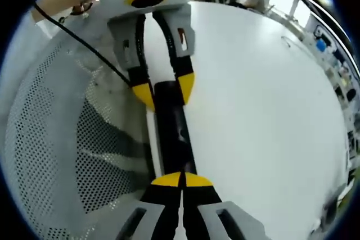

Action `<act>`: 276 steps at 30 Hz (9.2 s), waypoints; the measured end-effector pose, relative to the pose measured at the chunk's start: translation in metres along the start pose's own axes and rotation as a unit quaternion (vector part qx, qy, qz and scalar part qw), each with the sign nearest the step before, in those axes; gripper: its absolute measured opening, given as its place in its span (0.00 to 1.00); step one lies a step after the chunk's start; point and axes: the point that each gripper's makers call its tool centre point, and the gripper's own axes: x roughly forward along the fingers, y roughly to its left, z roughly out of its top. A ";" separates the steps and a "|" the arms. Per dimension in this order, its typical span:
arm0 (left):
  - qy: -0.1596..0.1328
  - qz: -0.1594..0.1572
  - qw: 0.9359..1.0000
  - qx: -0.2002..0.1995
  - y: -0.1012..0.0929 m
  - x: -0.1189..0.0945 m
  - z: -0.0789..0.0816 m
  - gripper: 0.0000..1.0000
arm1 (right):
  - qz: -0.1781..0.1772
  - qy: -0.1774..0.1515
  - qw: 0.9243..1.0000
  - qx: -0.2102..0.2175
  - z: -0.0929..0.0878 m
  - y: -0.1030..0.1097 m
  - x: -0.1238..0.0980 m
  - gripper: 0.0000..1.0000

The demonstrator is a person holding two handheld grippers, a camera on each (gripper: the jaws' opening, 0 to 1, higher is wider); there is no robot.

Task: Press the specified remote control buttons in sequence, fully releasing each button before pressing the next.

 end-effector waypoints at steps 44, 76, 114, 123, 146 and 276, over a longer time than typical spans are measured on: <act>0.014 -0.002 1.000 0.013 -0.001 0.002 0.001 0.25 | 0.012 -0.099 0.995 -0.001 0.003 -0.003 0.000 0.00; 0.003 0.000 1.000 0.004 0.000 0.000 0.001 0.25 | -0.007 -0.066 0.995 -0.070 0.015 -0.001 0.007 0.00; -0.001 -0.007 1.000 0.011 0.000 0.000 0.001 0.25 | 0.001 -0.046 0.998 -0.032 0.018 -0.001 0.009 0.06; -0.004 -0.008 1.000 0.013 0.000 0.000 0.000 0.25 | -0.009 -0.029 0.991 -0.132 0.019 0.001 0.012 0.05; -0.014 -0.011 1.000 0.012 -0.001 -0.001 0.000 0.25 | 0.012 -0.136 0.988 -0.068 0.020 -0.001 0.008 0.05; -0.027 -0.003 1.000 0.000 -0.001 0.000 0.001 0.25 | -0.011 -0.106 0.985 -0.136 0.039 0.006 0.017 0.00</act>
